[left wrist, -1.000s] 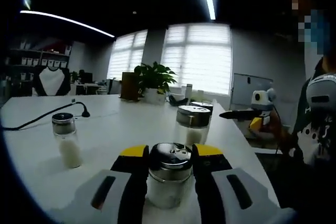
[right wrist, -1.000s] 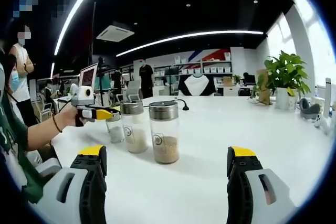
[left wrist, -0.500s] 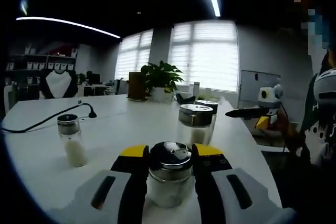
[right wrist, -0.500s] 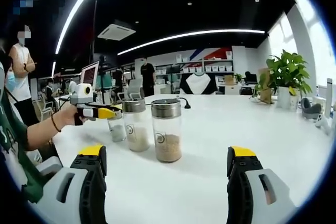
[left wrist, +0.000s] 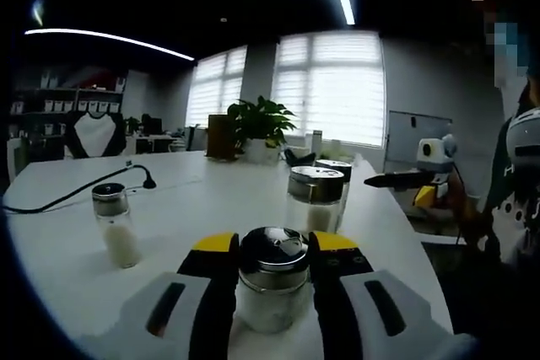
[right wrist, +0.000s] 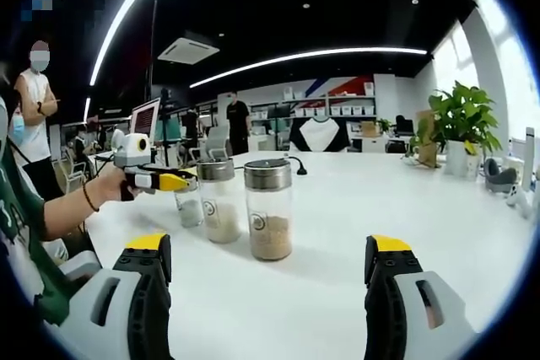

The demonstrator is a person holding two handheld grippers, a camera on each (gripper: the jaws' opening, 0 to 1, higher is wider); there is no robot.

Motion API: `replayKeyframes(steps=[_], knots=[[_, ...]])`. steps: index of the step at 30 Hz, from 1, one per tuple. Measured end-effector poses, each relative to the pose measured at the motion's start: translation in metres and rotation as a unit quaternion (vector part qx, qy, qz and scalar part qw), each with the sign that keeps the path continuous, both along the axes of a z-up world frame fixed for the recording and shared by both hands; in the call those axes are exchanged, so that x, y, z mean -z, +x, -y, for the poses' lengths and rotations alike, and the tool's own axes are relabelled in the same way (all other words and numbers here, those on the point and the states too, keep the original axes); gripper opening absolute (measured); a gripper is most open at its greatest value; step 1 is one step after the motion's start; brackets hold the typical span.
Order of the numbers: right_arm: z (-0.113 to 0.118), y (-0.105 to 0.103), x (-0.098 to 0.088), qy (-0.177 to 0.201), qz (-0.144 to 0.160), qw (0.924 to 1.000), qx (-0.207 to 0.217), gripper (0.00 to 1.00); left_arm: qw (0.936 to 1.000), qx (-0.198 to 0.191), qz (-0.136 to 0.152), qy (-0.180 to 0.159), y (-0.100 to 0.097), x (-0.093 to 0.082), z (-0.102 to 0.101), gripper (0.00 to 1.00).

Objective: Rotate the seasoning bottle until the label or dispensing opening points toward the visible target arrow and the bottle remains upright within the marked orientation range

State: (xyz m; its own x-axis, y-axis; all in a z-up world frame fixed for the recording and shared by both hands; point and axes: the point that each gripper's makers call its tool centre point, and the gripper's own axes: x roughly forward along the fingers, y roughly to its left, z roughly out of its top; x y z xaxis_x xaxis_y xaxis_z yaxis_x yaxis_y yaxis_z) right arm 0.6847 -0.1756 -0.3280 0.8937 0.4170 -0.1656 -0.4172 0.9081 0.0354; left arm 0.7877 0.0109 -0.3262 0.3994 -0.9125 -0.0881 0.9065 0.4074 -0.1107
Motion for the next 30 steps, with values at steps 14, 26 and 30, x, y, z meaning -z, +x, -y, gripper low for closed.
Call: replayKeyframes(steps=[14, 26, 30], knots=[[0.005, 0.000, 0.000, 0.004, -0.001, 1.0000, 0.005, 0.98, 0.9992, -0.035, 0.005, -0.018, -0.001, -0.013, -0.010, 0.50], [0.001, 0.001, 0.006, 0.001, -0.007, 1.0000, 0.000, 0.98, 0.9873, -0.142, 0.068, 0.024, -0.002, -0.029, -0.054, 0.50], [0.000, 0.001, 0.004, 0.003, 0.000, 1.0000, -0.004, 0.98, 0.9812, -0.175, 0.075, 0.028, 0.001, -0.036, -0.073, 0.49]])
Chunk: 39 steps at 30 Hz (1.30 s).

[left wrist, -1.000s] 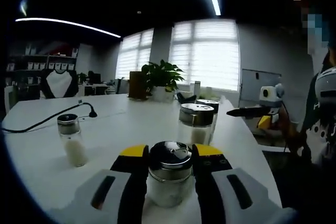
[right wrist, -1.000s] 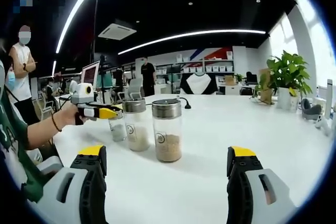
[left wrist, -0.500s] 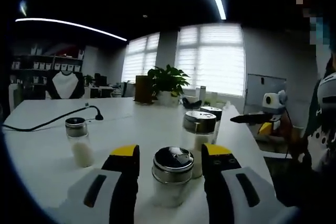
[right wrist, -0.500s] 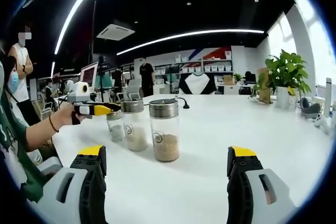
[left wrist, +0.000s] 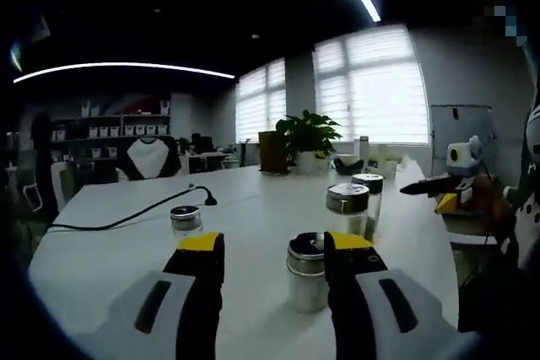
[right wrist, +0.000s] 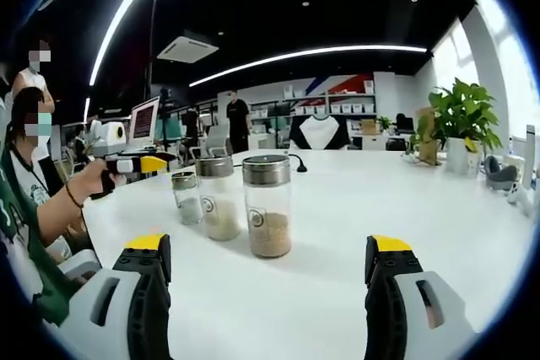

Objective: Rotate the seasoning bottle until the label or dispensing opening points toward the visible target arrow and the bottle remains upright within the marked orientation range

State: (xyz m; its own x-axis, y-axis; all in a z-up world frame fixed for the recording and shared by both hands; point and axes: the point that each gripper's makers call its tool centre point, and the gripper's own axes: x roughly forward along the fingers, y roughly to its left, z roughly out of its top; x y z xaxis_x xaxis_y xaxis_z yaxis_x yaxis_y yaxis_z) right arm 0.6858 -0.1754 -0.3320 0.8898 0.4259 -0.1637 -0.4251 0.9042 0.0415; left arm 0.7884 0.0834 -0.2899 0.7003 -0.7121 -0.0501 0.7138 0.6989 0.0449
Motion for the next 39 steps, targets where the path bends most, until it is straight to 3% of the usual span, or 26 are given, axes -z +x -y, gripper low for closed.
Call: replayKeyframes(steps=[1, 6, 9, 15, 21, 25, 32, 35, 37, 39], knots=[[0.000, 0.000, 0.000, 0.001, 0.000, 1.0000, 0.001, 0.98, 0.9994, -0.017, 0.022, 0.022, 0.003, -0.002, -0.007, 0.49], [0.002, 0.003, 0.003, -0.002, 0.000, 1.0000, 0.010, 0.98, 0.9990, -0.038, 0.016, 0.018, -0.001, -0.003, -0.018, 0.49], [0.005, 0.003, 0.005, -0.007, -0.001, 0.9999, 0.012, 0.98, 0.9983, -0.053, 0.024, 0.008, -0.006, -0.005, -0.024, 0.47], [0.006, 0.004, 0.007, -0.005, -0.003, 0.9999, 0.014, 0.98, 0.9964, -0.075, -0.003, -0.039, -0.011, -0.004, -0.035, 0.47], [0.003, 0.006, 0.014, 0.002, -0.011, 0.9999, 0.011, 0.98, 0.9960, -0.075, -0.006, -0.049, -0.016, -0.004, -0.034, 0.47], [0.003, 0.007, 0.014, 0.003, -0.010, 0.9999, 0.011, 0.98, 0.9958, -0.085, 0.003, -0.032, -0.008, -0.002, -0.031, 0.48], [0.006, 0.006, 0.009, -0.005, -0.006, 0.9999, 0.012, 0.98, 0.9932, -0.098, -0.014, -0.061, 0.016, -0.003, -0.027, 0.49], [0.009, 0.006, 0.006, -0.004, 0.003, 0.9998, 0.019, 0.98, 0.9934, -0.103, -0.009, -0.049, 0.030, 0.002, -0.020, 0.49], [0.008, 0.006, 0.005, -0.003, 0.005, 0.9999, 0.016, 0.98, 0.9937, -0.099, -0.043, -0.031, 0.038, 0.018, -0.017, 0.49], [0.006, 0.006, 0.004, -0.004, 0.008, 0.9999, 0.013, 0.98, 0.9923, -0.108, -0.041, -0.044, 0.048, 0.018, -0.018, 0.48]])
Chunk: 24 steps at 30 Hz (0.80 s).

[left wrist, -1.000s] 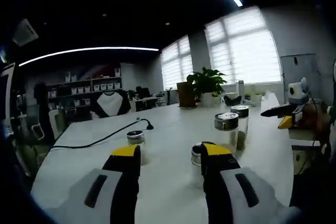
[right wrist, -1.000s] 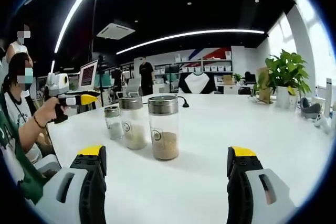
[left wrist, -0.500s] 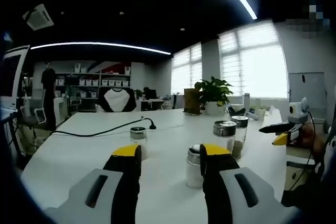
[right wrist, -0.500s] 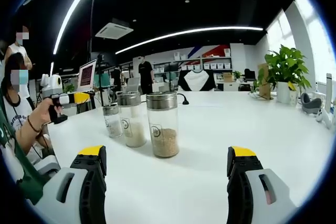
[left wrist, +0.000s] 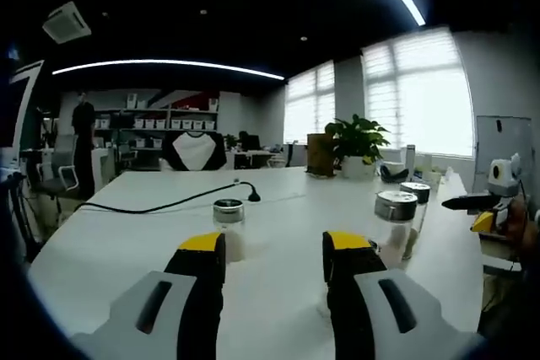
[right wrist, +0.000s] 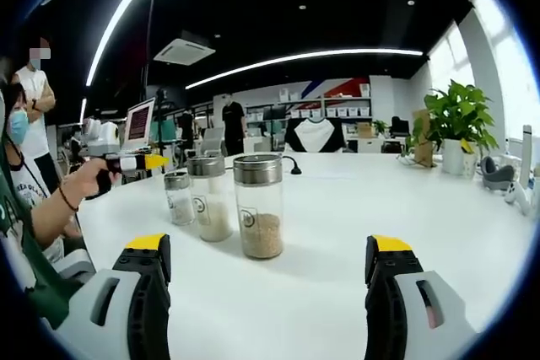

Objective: Rotate the seasoning bottle until the label or dispensing opening points toward the visible target arrow and the bottle remains upright within the marked orientation range

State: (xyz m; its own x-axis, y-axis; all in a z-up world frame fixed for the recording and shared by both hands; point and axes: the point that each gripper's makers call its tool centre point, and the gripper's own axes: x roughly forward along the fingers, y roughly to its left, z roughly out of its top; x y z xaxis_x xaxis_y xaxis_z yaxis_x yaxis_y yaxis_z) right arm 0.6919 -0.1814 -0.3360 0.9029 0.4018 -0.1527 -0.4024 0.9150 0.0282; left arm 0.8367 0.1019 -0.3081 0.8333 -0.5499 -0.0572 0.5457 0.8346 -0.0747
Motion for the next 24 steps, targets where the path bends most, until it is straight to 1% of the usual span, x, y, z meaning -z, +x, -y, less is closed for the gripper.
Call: replayKeyframes(steps=[2, 4, 5, 7, 11, 13, 14, 16, 17, 19, 20, 21, 24], knots=[[-0.001, 0.000, 0.000, -0.002, -0.001, 1.0000, 0.000, 0.98, 1.0000, 0.001, -0.007, 0.002, 0.007, 0.004, 0.000, 0.49], [-0.001, 0.000, 0.001, -0.002, -0.002, 1.0000, -0.001, 0.98, 1.0000, -0.002, -0.003, 0.003, 0.011, 0.004, 0.001, 0.49], [-0.001, 0.000, 0.002, -0.001, -0.003, 1.0000, -0.001, 0.98, 1.0000, -0.006, 0.005, 0.003, 0.018, 0.003, 0.001, 0.49], [-0.001, 0.001, 0.004, -0.001, -0.007, 1.0000, 0.001, 0.98, 0.9999, -0.011, 0.006, 0.000, 0.029, 0.005, -0.001, 0.49], [-0.004, 0.001, 0.006, -0.001, -0.010, 0.9999, -0.001, 0.98, 0.9998, -0.019, 0.003, -0.010, 0.042, 0.009, 0.000, 0.49], [-0.006, 0.000, 0.006, -0.004, -0.013, 0.9999, -0.004, 0.98, 0.9996, -0.024, 0.011, 0.001, 0.048, 0.010, 0.003, 0.49], [-0.007, 0.000, 0.006, -0.007, -0.014, 0.9999, -0.006, 0.98, 0.9994, -0.027, 0.020, 0.010, 0.052, 0.009, 0.004, 0.49], [-0.007, 0.000, 0.006, -0.009, -0.013, 0.9999, -0.006, 0.98, 0.9987, -0.029, 0.040, 0.012, 0.056, 0.004, 0.007, 0.48], [-0.007, -0.001, 0.006, -0.009, -0.014, 0.9998, -0.006, 0.98, 0.9987, -0.028, 0.041, 0.011, 0.058, 0.004, 0.009, 0.48], [-0.007, 0.000, 0.006, -0.009, -0.015, 0.9998, -0.005, 0.98, 0.9988, -0.029, 0.037, 0.016, 0.065, 0.006, 0.011, 0.48], [-0.006, 0.000, 0.006, -0.008, -0.015, 0.9998, -0.005, 0.98, 0.9989, -0.030, 0.028, 0.020, 0.069, 0.010, 0.011, 0.48], [-0.006, 0.000, 0.006, -0.008, -0.014, 0.9999, -0.004, 0.98, 0.9990, -0.030, 0.025, 0.019, 0.069, 0.011, 0.011, 0.48], [-0.006, 0.000, 0.007, -0.007, -0.015, 0.9999, -0.004, 0.98, 0.9994, -0.033, 0.012, 0.000, 0.079, 0.015, 0.012, 0.48]])
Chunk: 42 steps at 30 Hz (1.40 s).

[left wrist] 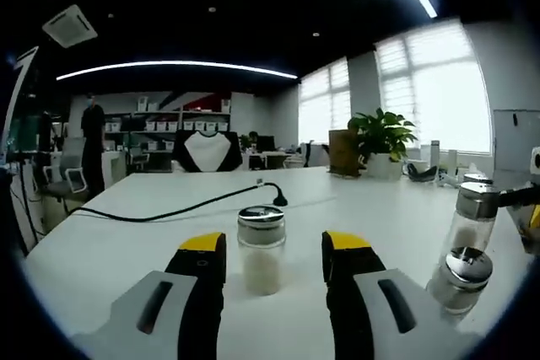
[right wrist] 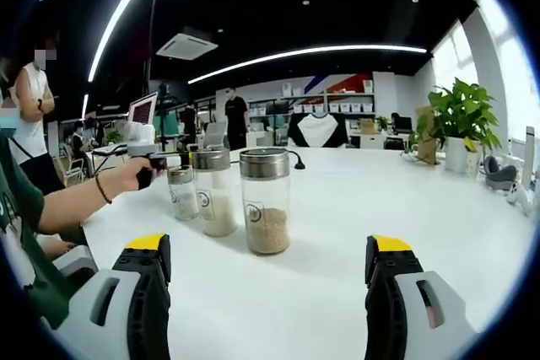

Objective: Rotate the seasoning bottle until the label or dispensing opening points toward the visible target arrow and the bottle remains upright within the marked orientation range

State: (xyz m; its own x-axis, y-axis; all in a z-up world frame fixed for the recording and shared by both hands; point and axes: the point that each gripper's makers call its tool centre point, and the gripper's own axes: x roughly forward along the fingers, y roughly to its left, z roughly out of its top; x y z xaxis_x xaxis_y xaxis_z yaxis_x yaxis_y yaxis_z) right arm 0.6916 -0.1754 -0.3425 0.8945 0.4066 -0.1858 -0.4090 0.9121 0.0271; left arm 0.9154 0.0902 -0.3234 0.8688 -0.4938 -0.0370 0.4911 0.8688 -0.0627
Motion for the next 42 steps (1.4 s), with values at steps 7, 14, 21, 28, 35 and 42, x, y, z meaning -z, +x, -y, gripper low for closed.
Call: replayKeyframes(steps=[7, 14, 21, 28, 35, 42], knots=[[0.000, 0.000, 0.001, 0.000, -0.001, 1.0000, -0.001, 0.98, 0.9999, -0.008, -0.008, -0.002, 0.020, 0.003, 0.002, 0.48], [0.002, 0.001, 0.001, 0.000, -0.003, 1.0000, 0.002, 0.98, 1.0000, -0.006, 0.000, -0.003, 0.031, 0.000, 0.007, 0.47], [0.003, 0.001, 0.001, 0.000, -0.003, 1.0000, 0.003, 0.98, 1.0000, -0.002, -0.001, -0.004, 0.039, 0.004, 0.011, 0.43], [0.005, 0.000, 0.000, 0.000, -0.002, 1.0000, 0.006, 0.98, 0.9999, 0.006, 0.006, 0.009, 0.041, 0.007, 0.012, 0.33], [0.006, 0.001, -0.002, 0.001, -0.001, 1.0000, 0.009, 0.98, 0.9997, 0.009, 0.007, 0.020, 0.044, 0.007, 0.012, 0.33], [0.005, 0.000, -0.004, 0.001, 0.002, 1.0000, 0.008, 0.98, 0.9997, 0.009, 0.009, 0.023, 0.043, 0.007, 0.011, 0.32]])
